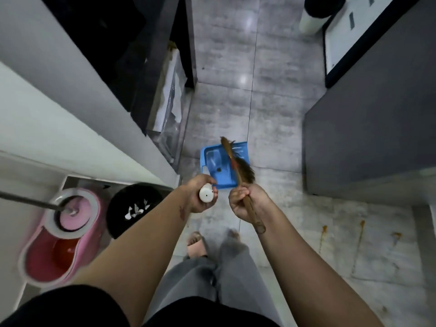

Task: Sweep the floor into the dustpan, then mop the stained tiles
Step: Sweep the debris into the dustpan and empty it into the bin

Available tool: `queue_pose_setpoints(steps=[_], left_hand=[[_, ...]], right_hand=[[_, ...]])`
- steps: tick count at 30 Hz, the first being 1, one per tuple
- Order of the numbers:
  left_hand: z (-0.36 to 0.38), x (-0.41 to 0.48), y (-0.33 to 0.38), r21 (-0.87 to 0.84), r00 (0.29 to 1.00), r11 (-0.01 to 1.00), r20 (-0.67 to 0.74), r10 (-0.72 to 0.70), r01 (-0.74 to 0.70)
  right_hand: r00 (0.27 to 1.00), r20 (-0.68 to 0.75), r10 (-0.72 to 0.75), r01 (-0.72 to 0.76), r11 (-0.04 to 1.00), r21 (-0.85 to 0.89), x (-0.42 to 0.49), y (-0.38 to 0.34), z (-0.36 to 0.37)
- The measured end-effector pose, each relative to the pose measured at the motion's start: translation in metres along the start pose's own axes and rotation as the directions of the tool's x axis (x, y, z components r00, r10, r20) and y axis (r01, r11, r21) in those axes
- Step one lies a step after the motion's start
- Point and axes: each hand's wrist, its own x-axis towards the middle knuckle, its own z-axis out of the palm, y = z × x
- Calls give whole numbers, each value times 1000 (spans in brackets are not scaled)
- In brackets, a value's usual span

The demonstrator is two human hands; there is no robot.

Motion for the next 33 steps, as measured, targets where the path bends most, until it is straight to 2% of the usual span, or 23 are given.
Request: queue_pose_setpoints(steps=[13, 16, 18, 21, 24, 28, 31, 33], left_hand=[[27, 97, 136, -130, 989, 988, -113, -94, 79], [22, 111, 163, -196, 989, 975, -81, -124, 106], [17, 117, 181, -262, 991, 959, -52, -123, 105], [9, 123, 206, -312, 992, 948, -90, -90, 58], [5, 124, 215, -343, 990, 939, -130, -57, 9], [4, 117, 201, -316, 986, 940, -142, 90, -132], [4, 113, 182, -182, 937, 936, -240, 255, -302], [1, 116, 170, -35, 848, 887, -313, 428, -460]], right_hand=[[981, -131, 141, -141, 990, 9, 97, -130, 81], [974, -151, 167, -170, 985, -11, 118, -149, 96], [975, -153, 158, -164, 986, -26, 130, -155, 106], [980, -152, 130, -139, 989, -50, 144, -161, 119], [980, -192, 46, -86, 975, -205, 150, -164, 136], [961, -182, -207, 91, 862, -499, 155, -161, 159], [971, -118, -210, 99, 795, -598, 156, -160, 167], [974, -51, -221, 130, 726, -675, 156, -162, 167]])
